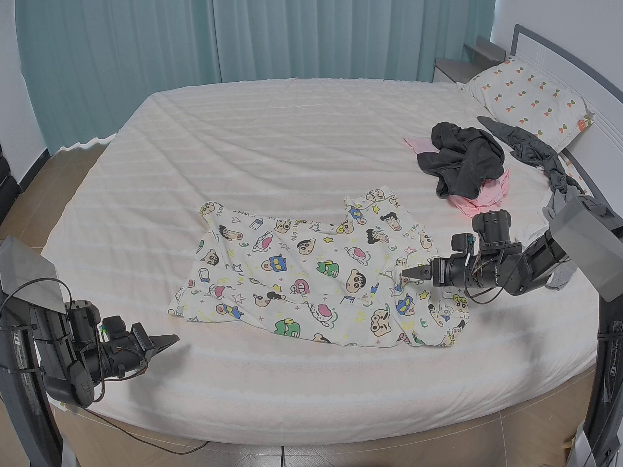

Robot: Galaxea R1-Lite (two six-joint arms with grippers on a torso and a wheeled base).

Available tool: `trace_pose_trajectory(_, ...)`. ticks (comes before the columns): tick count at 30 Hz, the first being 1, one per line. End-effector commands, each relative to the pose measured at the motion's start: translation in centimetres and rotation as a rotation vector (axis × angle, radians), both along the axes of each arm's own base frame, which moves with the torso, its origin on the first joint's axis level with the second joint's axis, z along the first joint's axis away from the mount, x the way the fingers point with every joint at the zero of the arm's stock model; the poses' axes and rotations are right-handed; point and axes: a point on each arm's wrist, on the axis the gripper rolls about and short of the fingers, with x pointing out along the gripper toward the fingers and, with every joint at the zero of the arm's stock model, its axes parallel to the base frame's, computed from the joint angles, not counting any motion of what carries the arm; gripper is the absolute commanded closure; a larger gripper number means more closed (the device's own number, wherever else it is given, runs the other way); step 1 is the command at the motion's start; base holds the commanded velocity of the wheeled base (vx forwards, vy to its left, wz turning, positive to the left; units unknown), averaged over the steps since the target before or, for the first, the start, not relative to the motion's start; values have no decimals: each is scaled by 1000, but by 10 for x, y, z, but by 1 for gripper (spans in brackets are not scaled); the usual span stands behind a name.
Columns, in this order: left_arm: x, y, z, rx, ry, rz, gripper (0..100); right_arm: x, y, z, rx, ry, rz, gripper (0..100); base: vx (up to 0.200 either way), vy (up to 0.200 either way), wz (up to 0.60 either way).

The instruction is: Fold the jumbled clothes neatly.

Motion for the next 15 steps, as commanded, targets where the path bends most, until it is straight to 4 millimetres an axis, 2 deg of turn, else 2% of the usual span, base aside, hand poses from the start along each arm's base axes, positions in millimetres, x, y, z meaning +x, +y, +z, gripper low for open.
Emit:
trace_pose_trajectory(1,0,0,0,0,0,0,100,-2,0,-11,9,34,7,0,0,0,0)
trace_pose_trajectory(6,0,0,0,0,0,0,100,1,5,-15,46,60,16,0,0,0,0)
trace_pose_trajectory(7,0,0,0,0,0,0,100,1,6,-15,48,61,18,100,0,0,0)
trace_pose_trajectory(15,0,0,0,0,0,0,100,3,13,-27,82,107,19,100,0,0,0)
